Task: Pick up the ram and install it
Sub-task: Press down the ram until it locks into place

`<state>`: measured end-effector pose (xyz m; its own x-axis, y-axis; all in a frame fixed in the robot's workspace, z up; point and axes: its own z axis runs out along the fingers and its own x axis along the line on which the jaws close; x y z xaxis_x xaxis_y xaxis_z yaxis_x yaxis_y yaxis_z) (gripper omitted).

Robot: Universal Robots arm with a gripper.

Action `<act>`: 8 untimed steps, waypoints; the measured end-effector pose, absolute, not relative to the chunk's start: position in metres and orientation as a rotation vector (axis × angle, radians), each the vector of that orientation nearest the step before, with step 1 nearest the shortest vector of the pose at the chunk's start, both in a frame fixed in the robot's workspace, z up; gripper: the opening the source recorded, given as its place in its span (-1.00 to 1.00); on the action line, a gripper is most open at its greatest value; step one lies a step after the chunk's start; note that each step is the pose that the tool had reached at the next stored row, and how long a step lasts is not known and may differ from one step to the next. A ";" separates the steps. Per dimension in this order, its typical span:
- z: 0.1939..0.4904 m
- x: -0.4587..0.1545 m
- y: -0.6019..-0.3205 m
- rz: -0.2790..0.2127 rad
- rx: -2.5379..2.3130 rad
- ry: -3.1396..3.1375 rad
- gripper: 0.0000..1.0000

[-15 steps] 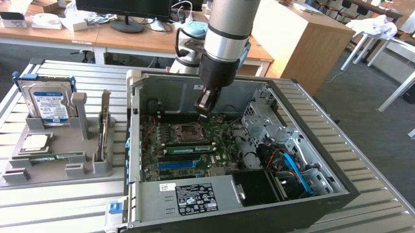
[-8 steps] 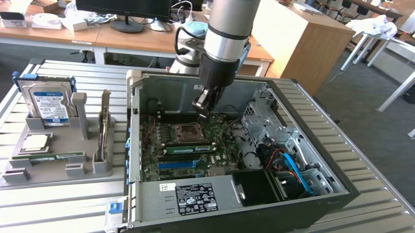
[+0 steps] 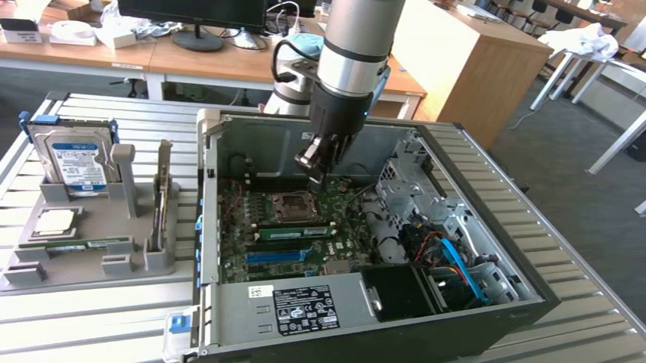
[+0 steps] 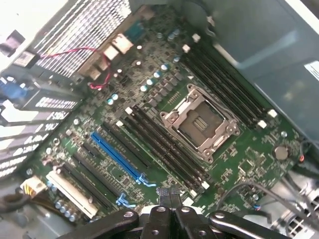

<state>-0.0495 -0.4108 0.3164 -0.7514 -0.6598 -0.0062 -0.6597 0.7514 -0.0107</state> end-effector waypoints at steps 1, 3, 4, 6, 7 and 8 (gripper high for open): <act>0.316 -0.049 -0.411 -0.012 -1.081 2.940 -0.80; 0.316 -0.049 -0.411 -0.012 -1.035 2.956 -0.80; 0.316 -0.049 -0.411 -0.013 -1.011 2.964 -0.80; 0.316 -0.050 -0.411 -0.013 -0.963 2.981 -0.80; 0.316 -0.049 -0.411 -0.013 -0.940 2.988 -0.80; 0.316 -0.050 -0.411 -0.013 -0.916 2.996 -0.80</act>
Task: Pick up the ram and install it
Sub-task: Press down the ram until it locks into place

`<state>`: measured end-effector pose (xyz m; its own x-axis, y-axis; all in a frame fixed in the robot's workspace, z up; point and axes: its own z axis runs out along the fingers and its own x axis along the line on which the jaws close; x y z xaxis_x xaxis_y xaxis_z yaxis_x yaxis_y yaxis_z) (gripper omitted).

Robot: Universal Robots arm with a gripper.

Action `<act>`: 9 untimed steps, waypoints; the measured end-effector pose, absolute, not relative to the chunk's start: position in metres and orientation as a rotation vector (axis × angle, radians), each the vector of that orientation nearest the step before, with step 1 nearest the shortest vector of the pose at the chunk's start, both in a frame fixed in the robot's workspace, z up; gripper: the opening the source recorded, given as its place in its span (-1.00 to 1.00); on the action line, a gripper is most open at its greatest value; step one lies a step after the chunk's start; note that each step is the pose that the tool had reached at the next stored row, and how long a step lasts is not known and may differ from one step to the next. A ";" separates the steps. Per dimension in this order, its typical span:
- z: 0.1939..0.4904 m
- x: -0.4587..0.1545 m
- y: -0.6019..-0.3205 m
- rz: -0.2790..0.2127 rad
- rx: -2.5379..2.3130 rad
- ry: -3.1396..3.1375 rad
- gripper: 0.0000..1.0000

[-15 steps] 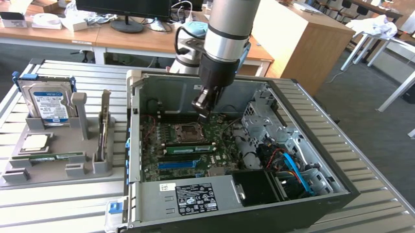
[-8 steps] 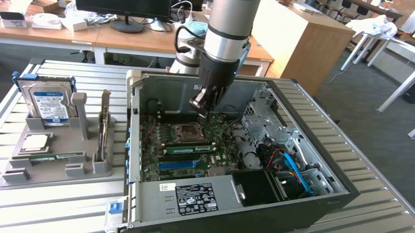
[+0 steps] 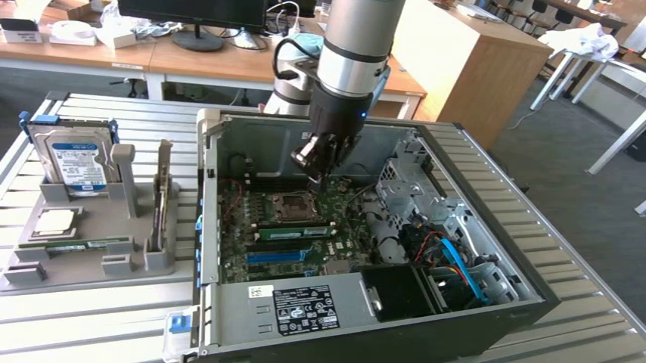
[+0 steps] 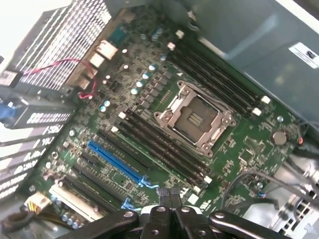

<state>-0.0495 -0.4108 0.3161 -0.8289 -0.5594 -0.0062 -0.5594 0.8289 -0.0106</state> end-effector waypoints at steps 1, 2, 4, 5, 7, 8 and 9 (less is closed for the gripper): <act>0.316 -0.050 -0.411 -0.013 -0.893 3.003 -0.80; 0.316 -0.050 -0.411 -0.013 -0.868 3.010 -0.80; 0.316 -0.050 -0.411 -0.014 -0.821 3.023 -0.80; 0.316 -0.050 -0.411 -0.014 -0.797 3.030 -0.80; 0.316 -0.049 -0.411 -0.014 -0.748 3.042 -0.80; 0.316 -0.050 -0.411 -0.014 -0.724 3.048 -0.80; 0.316 -0.050 -0.411 -0.014 -0.700 3.054 -0.80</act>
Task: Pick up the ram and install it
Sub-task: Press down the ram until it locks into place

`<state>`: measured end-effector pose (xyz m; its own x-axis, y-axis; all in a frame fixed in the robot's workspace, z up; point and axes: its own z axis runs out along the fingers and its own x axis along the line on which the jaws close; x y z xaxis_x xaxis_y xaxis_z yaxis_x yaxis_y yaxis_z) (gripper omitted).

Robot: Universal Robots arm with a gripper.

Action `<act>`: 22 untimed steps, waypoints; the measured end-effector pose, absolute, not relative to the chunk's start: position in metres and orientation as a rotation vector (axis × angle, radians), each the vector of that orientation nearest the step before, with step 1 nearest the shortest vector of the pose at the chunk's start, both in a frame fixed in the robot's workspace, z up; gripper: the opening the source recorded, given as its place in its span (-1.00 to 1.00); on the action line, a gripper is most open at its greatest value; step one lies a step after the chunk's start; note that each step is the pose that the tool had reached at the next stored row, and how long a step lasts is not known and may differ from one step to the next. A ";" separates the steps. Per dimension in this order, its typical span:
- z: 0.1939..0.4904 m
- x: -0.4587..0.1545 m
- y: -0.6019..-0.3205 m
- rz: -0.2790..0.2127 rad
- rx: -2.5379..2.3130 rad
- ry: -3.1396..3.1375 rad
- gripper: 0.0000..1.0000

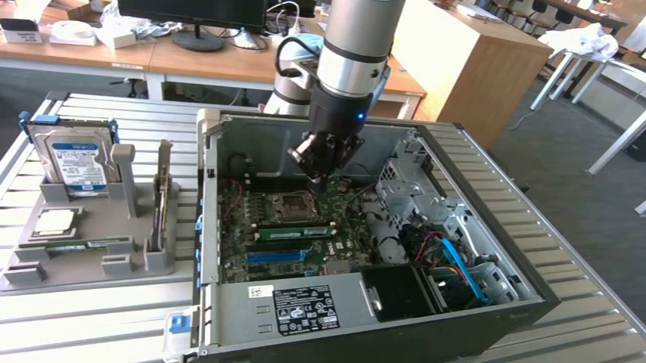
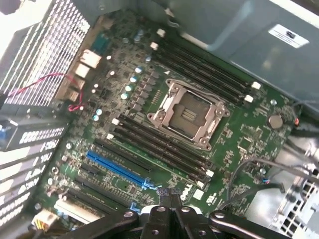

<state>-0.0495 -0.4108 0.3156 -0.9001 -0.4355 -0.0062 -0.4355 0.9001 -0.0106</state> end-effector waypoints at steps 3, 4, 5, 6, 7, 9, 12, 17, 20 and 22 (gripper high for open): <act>0.315 -0.050 -0.411 -0.014 -0.628 3.070 -0.80; 0.315 -0.050 -0.411 -0.014 -0.604 3.075 -0.80; 0.315 -0.050 -0.411 -0.015 -0.577 3.080 -0.80; 0.315 -0.050 -0.411 -0.015 -0.553 3.084 -0.80; 0.315 -0.050 -0.411 -0.015 -0.528 3.089 -0.80; 0.315 -0.050 -0.411 -0.015 -0.479 3.097 -0.80; 0.315 -0.049 -0.411 -0.015 -0.375 3.112 -0.80; 0.315 -0.050 -0.411 -0.016 -0.251 3.124 -0.80; 0.315 -0.050 -0.411 -0.016 -0.175 3.130 -0.80; 0.315 -0.050 -0.411 -0.016 -0.142 3.132 -0.80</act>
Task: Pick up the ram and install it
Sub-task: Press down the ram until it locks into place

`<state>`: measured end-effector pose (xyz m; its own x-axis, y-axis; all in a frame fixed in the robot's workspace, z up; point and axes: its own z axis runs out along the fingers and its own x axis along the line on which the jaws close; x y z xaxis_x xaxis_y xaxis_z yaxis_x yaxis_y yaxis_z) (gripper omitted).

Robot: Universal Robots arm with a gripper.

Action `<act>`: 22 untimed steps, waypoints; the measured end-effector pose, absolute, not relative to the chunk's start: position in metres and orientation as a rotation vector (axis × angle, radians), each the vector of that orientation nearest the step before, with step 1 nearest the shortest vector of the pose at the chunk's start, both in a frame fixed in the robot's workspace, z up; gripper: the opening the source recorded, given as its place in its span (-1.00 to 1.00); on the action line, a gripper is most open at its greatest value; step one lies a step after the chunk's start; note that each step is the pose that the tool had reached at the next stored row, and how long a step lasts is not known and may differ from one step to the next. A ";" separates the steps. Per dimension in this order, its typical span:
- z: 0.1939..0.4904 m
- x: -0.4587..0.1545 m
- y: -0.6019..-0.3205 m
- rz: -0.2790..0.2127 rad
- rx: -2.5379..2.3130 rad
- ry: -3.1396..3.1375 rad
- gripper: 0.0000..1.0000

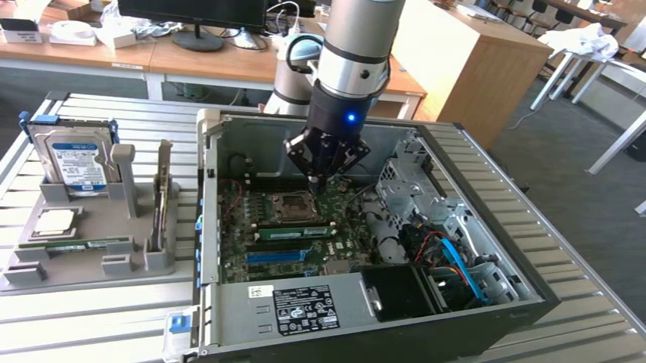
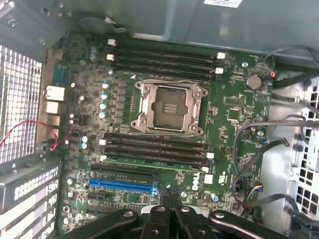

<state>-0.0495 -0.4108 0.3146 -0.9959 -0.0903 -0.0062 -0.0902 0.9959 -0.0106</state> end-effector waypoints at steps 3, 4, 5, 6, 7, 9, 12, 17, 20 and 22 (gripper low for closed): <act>0.315 -0.049 -0.411 -0.016 -0.136 3.132 -0.80; 0.315 -0.049 -0.411 -0.016 -0.136 3.132 -0.80; 0.315 -0.050 -0.411 -0.016 -0.136 3.132 -0.80; 0.315 -0.049 -0.411 -0.016 -0.136 3.132 -0.80; 0.315 -0.049 -0.411 -0.016 -0.135 3.132 -0.80; 0.315 -0.050 -0.411 -0.016 -0.120 3.133 -0.80; 0.315 -0.050 -0.411 -0.016 -0.101 3.133 -0.80; 0.315 -0.050 -0.411 -0.016 -0.089 3.134 -0.80; 0.315 -0.050 -0.411 -0.016 -0.089 3.134 -0.80; 0.315 -0.049 -0.411 -0.016 -0.089 3.134 -0.80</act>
<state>-0.0495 -0.4108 0.3155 -0.9984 -0.0568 -0.0063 -0.0567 0.9983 -0.0105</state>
